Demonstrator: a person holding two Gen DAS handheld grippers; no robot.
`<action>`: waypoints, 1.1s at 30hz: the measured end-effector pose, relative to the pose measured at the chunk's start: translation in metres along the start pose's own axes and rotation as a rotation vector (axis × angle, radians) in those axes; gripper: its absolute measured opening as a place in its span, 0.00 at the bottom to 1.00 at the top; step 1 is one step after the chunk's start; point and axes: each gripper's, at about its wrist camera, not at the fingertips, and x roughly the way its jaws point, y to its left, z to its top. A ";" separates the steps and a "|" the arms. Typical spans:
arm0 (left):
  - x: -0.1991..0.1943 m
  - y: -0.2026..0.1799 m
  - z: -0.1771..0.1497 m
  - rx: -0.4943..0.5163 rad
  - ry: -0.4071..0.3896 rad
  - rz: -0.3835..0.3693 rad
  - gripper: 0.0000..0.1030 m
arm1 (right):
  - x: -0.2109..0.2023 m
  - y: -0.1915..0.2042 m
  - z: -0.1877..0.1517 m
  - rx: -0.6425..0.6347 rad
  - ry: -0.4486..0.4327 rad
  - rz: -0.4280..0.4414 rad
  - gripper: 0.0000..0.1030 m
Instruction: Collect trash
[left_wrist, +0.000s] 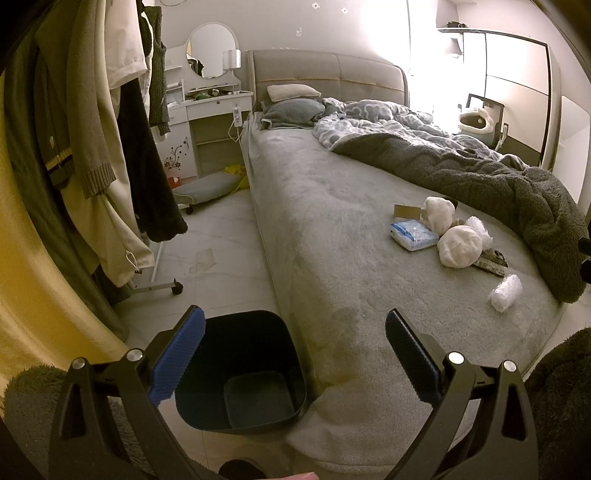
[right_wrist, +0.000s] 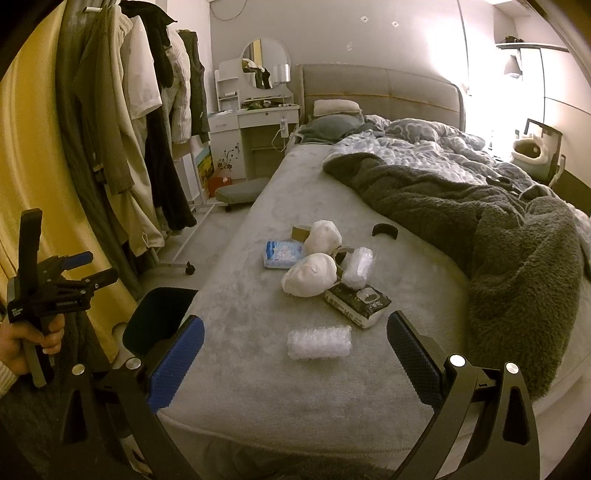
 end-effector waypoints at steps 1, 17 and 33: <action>0.000 0.000 0.000 0.000 0.000 0.000 0.97 | 0.001 0.001 -0.002 0.000 -0.001 0.000 0.97; 0.001 0.000 0.000 -0.001 0.003 -0.002 0.97 | -0.001 -0.001 0.001 -0.002 0.005 -0.002 0.97; 0.002 -0.011 -0.025 0.029 -0.018 -0.078 0.97 | 0.021 0.012 -0.005 -0.067 0.073 -0.065 0.97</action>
